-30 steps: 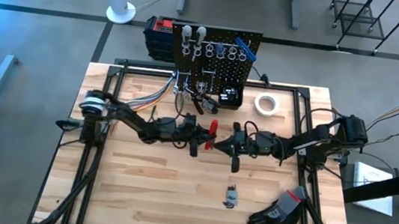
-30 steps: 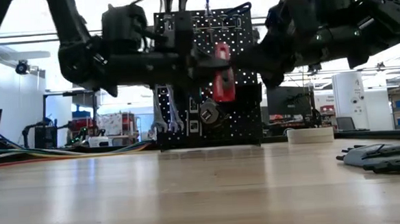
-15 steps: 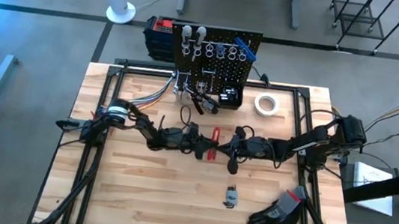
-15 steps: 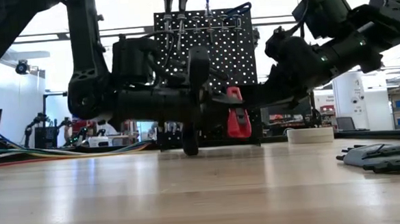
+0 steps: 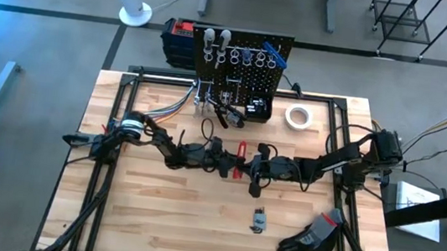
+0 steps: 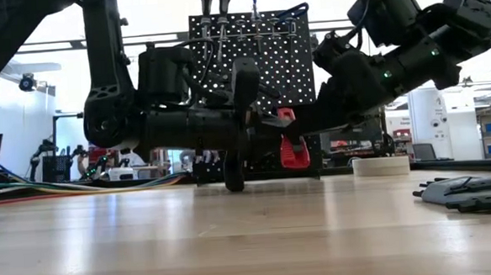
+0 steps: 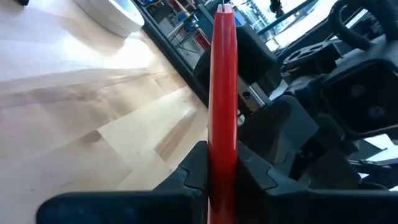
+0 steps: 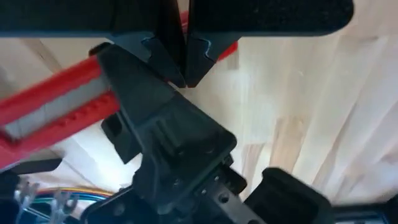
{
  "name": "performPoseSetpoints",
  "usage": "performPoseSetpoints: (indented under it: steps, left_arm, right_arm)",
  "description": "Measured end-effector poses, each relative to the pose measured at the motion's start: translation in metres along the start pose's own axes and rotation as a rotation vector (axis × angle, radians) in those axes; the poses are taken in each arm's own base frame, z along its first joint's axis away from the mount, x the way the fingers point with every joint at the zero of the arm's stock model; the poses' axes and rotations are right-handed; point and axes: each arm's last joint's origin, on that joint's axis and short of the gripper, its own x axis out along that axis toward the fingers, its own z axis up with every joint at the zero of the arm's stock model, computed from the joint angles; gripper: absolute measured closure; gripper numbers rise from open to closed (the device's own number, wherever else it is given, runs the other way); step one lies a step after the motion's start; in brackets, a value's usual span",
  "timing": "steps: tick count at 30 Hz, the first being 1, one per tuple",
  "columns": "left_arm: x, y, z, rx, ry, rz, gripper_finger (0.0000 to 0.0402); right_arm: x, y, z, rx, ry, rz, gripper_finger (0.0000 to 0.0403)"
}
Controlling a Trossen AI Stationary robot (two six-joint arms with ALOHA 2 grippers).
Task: Hang tools onto peg board
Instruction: Put the red cutter into the black tool bin on the peg board
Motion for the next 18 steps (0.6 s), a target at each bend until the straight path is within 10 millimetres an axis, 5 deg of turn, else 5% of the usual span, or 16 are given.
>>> performPoseSetpoints:
  steps: [8, 18]
  left_arm:
    - [-0.002, 0.001, -0.002, 0.002, 0.006, 0.011, 0.0373]
    - [-0.003, 0.003, -0.003, 0.053, 0.028, 0.020, 0.0373]
  right_arm:
    - [0.004, 0.000, 0.002, -0.044, 0.082, -0.061, 0.0403]
    - [0.013, 0.008, -0.024, 0.028, 0.197, -0.010, 0.0403]
